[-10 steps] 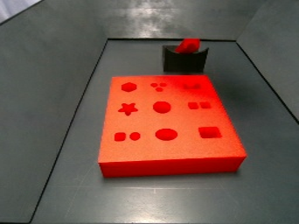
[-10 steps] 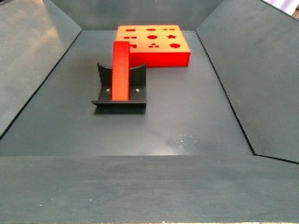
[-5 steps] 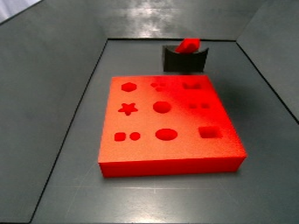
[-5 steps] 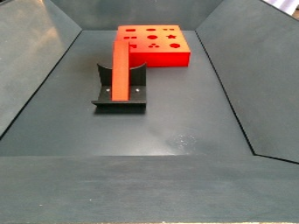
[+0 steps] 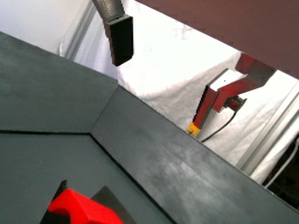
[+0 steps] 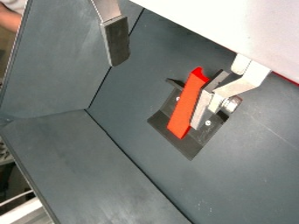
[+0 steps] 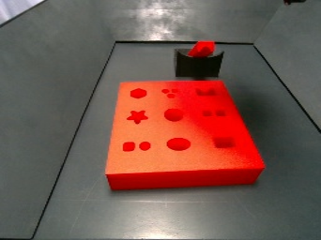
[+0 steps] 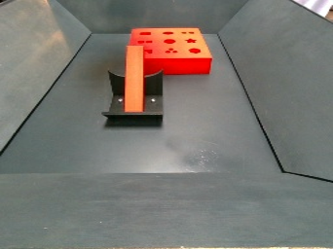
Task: Pick up the arch object. Move up. Place the arch object on the fixture. Regrasp the arch object. Rotate the arch object. Move to above the board. Insert the arch object.
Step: Regrasp the arch object.
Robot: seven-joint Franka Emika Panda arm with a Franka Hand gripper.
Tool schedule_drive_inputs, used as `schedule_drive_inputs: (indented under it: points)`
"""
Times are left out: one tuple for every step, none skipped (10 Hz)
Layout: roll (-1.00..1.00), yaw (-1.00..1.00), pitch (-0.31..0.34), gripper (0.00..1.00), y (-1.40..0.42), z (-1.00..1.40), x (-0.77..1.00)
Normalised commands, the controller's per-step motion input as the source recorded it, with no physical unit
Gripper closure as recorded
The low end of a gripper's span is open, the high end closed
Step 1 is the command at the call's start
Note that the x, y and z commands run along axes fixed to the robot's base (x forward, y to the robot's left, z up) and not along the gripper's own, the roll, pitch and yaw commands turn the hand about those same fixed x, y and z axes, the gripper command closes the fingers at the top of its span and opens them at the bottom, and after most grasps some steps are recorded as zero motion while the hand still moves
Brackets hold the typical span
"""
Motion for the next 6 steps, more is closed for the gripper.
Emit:
schedule_drive_inputs:
  points:
    - [0.19,0.21,0.067,0.00,-0.04,0.00,0.08]
    - [0.17,0.21,0.033,0.00,-0.04,-0.01,0.08]
    - [0.20,0.14,0.047,0.00,0.05,-1.00,0.03]
    - [0.20,0.12,0.041,0.00,0.04,-1.00,0.03]
    - [0.17,0.11,0.002,0.00,0.04,-1.00,0.04]
    - [0.13,0.11,-0.024,0.00,0.03,-1.00,0.05]
